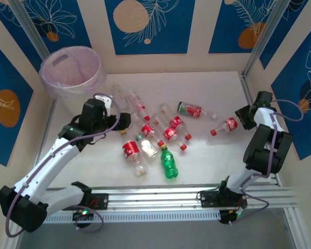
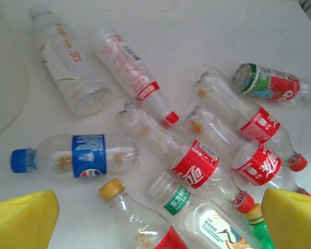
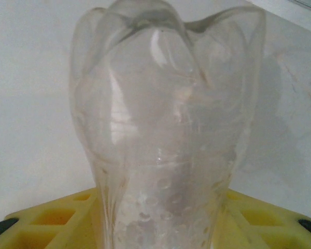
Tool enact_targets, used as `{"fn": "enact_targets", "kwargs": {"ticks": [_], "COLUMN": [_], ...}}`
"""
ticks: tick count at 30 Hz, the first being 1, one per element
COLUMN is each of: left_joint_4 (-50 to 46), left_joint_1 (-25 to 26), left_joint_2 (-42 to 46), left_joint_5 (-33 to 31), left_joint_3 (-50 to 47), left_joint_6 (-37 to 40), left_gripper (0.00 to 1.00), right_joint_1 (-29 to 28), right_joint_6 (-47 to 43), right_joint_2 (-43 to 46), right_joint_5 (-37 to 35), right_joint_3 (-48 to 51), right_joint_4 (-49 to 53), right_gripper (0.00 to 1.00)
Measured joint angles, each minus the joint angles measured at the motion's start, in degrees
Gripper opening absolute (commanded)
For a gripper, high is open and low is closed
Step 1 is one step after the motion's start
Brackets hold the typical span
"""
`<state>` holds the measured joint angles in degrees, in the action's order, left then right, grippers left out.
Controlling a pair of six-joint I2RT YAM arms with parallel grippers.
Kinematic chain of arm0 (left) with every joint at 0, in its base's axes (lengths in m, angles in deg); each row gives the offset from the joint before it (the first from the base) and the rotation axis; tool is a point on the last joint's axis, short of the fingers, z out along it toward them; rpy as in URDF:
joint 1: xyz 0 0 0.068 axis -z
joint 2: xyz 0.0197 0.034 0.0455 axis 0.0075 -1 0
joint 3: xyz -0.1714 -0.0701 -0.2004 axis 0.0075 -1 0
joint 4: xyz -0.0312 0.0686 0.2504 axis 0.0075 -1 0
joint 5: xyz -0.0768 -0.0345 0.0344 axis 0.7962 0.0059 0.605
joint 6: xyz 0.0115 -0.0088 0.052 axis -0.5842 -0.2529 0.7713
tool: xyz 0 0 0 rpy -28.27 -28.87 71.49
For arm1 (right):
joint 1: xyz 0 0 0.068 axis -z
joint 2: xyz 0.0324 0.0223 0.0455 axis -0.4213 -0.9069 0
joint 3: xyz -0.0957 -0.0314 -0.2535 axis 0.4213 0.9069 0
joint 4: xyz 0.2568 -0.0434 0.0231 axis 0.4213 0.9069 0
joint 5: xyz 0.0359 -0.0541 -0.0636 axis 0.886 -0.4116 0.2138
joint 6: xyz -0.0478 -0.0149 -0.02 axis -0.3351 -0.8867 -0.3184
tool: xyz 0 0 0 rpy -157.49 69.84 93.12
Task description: Put the plastic bottles in the bin
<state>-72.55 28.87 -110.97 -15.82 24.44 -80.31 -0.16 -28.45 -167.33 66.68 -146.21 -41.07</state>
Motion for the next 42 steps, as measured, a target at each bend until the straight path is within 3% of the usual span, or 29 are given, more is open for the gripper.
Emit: {"fn": "enact_targets", "kwargs": {"ticks": [5, 8, 13, 18, 27, 30, 38, 42], "left_joint_4": [3.08, 6.43, 14.25, 19.85, 27.10, 28.35, 27.69, 27.61], "left_joint_1": [3.48, 5.55, 7.85, 10.38, 12.98, 13.00, 13.09, 13.20], "left_joint_2": [-3.93, -7.43, -13.97, -18.73, -23.56, -24.55, -28.46, -29.66], "left_joint_5": [3.48, 7.65, 16.04, 22.14, 28.39, 29.73, 31.93, 32.52], "left_joint_3": [2.95, 5.18, 6.64, 6.91, 6.99, 7.04, 8.28, 9.07], "left_joint_6": [-2.21, -3.21, -5.14, -7.06, -10.73, -11.56, -11.58, -11.74], "left_gripper": [1.00, 1.00, 1.00, 1.00, 0.95, 0.90, 0.92, 0.83], "right_joint_1": [-3.78, -11.80, -29.81, -39.21, -46.42, -46.66, -46.69, -47.06], "right_joint_6": [-1.22, -2.32, -2.29, -0.22, 0.85, 1.16, 1.40, 1.57], "right_joint_2": [11.47, 18.03, 23.19, 23.32, 19.10, 19.02, 19.02, 18.86], "right_joint_5": [2.69, 3.76, 4.52, 6.16, 11.06, 12.37, 14.51, 15.87], "right_joint_3": [2.71, 2.82, 2.84, 4.98, 4.74, 4.72, 4.20, 4.07], "right_joint_4": [1.81, 3.02, 3.78, -0.33, -7.91, -9.86, -12.50, -13.62], "right_gripper": [0.53, 0.53, 0.52, 0.51, 0.51, 0.51, 0.52, 0.52]}}
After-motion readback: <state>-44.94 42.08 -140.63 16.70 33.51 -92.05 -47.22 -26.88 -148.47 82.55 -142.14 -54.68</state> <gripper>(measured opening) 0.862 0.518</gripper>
